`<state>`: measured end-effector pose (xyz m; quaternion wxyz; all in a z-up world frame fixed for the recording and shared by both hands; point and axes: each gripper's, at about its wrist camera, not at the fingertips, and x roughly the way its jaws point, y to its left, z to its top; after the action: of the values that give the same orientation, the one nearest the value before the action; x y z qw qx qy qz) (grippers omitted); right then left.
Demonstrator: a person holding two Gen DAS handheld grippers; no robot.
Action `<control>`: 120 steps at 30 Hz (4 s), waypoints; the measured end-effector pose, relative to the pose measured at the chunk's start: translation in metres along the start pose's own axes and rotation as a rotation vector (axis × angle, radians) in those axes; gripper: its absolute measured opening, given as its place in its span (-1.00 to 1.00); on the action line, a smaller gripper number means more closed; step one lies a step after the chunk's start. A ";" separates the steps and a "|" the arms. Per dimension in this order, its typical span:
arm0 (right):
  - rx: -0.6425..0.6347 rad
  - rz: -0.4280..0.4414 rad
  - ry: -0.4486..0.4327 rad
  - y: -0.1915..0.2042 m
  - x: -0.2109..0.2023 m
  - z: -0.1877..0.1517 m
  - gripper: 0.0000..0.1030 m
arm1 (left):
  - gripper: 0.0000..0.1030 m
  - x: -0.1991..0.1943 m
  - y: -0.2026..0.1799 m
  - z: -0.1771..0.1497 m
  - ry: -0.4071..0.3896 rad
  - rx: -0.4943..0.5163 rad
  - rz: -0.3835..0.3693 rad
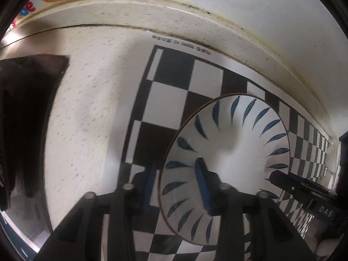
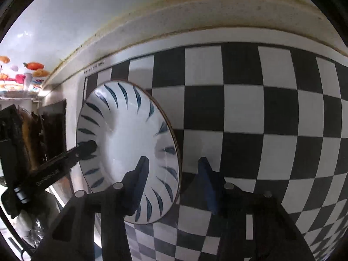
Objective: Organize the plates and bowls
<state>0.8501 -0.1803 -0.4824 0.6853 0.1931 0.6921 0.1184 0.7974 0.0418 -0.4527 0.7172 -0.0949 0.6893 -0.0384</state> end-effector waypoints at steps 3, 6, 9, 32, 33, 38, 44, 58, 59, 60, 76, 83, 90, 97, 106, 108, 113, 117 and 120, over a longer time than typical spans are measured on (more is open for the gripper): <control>-0.008 0.012 0.017 0.001 0.005 0.004 -0.46 | -0.45 0.003 -0.003 0.005 -0.011 0.013 -0.001; -0.021 -0.025 -0.003 0.001 0.004 -0.001 -0.68 | -0.45 0.000 0.001 -0.001 -0.010 0.018 -0.007; -0.012 -0.019 0.001 -0.001 0.002 -0.002 -0.68 | -0.45 0.002 -0.003 0.000 -0.010 0.024 -0.004; -0.003 0.012 -0.135 -0.028 -0.112 -0.082 -0.71 | -0.45 -0.089 -0.061 -0.055 -0.113 0.173 -0.046; 0.000 0.016 -0.142 -0.031 -0.117 -0.088 -0.71 | -0.45 -0.093 -0.067 -0.061 -0.116 0.186 -0.044; 0.013 0.025 -0.187 -0.050 -0.147 -0.125 -0.72 | -0.45 -0.100 -0.100 -0.087 -0.123 0.226 -0.046; 0.040 0.050 -0.213 -0.092 -0.179 -0.170 -0.72 | -0.45 -0.109 -0.137 -0.123 -0.126 0.270 -0.064; 0.060 0.034 -0.168 -0.189 -0.188 -0.280 -0.72 | -0.45 -0.067 -0.199 -0.228 -0.035 0.324 -0.029; 0.063 0.034 -0.160 -0.194 -0.185 -0.285 -0.71 | -0.45 -0.062 -0.201 -0.234 -0.022 0.326 -0.023; 0.066 0.033 -0.153 -0.200 -0.181 -0.290 -0.72 | -0.45 -0.056 -0.203 -0.240 -0.010 0.326 -0.014; 0.068 -0.016 -0.079 -0.244 -0.140 -0.310 -0.71 | -0.43 0.007 -0.237 -0.269 0.080 0.358 0.122; 0.031 -0.048 -0.060 -0.236 -0.139 -0.303 -0.70 | -0.43 0.009 -0.241 -0.264 0.095 0.345 0.139; 0.059 -0.059 -0.015 -0.232 -0.136 -0.296 -0.70 | -0.43 0.017 -0.248 -0.261 0.126 0.339 0.168; 0.049 -0.086 0.019 -0.227 -0.134 -0.294 -0.70 | -0.43 0.022 -0.252 -0.265 0.133 0.347 0.188; 0.032 -0.118 0.034 -0.219 -0.132 -0.295 -0.70 | -0.43 0.021 -0.260 -0.265 0.114 0.356 0.216; 0.031 -0.123 0.033 -0.218 -0.132 -0.295 -0.70 | -0.43 0.017 -0.261 -0.267 0.112 0.352 0.215; 0.031 -0.127 0.030 -0.218 -0.131 -0.296 -0.70 | -0.43 0.009 -0.257 -0.270 0.105 0.344 0.213; 0.020 -0.149 0.031 -0.214 -0.130 -0.296 -0.70 | -0.43 0.008 -0.253 -0.270 0.101 0.327 0.210; 0.015 -0.164 0.035 -0.211 -0.129 -0.297 -0.70 | -0.39 0.007 -0.249 -0.269 0.104 0.304 0.192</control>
<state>0.5311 -0.3951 -0.4463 0.6791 0.1391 0.7182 0.0601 0.5489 -0.2255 -0.4214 0.6872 0.0828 0.7174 -0.0784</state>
